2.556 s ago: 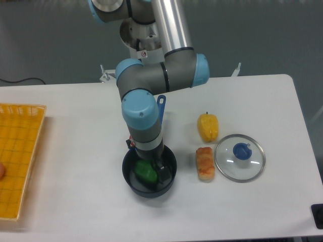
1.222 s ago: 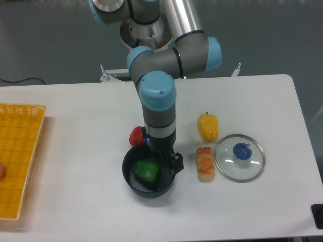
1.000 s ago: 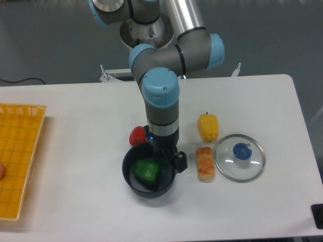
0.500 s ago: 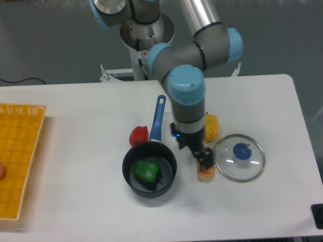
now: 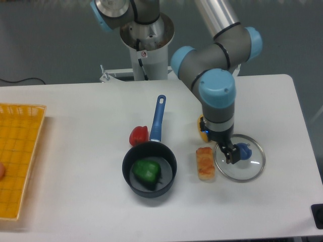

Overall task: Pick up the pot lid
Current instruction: 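Move the gripper over to the blue knob of the glass lid, then lower the gripper down around the blue knob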

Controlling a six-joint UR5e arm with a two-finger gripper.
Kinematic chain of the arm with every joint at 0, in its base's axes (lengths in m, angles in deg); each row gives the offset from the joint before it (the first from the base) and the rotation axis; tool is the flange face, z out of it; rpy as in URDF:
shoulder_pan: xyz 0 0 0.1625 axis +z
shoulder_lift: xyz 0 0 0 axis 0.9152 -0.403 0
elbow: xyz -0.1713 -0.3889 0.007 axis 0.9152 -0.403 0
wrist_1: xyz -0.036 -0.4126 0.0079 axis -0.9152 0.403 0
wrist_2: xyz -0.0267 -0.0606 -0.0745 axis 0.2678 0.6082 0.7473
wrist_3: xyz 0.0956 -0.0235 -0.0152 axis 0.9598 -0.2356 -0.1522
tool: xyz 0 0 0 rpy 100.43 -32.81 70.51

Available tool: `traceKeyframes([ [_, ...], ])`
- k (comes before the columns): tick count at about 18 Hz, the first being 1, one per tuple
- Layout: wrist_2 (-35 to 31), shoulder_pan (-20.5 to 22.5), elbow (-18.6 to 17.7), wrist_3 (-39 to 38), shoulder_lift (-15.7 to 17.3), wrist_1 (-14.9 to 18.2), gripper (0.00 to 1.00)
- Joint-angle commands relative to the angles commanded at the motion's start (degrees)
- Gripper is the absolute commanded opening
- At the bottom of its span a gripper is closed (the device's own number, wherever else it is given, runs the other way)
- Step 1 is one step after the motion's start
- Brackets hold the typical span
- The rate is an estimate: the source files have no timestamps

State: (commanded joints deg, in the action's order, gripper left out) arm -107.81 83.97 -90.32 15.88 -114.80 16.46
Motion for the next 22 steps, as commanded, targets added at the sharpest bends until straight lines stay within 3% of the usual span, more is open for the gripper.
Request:
traceKeyframes([
  [4,2.5,2.8,0.1,0.1,-1.5,0.1,1.00],
  [11,2.0,3.8,1.2,0.8,-4.3,0.0,1.00],
  [22,1.9,5.6,1.7,10.4,-6.6,-0.2,1.00],
])
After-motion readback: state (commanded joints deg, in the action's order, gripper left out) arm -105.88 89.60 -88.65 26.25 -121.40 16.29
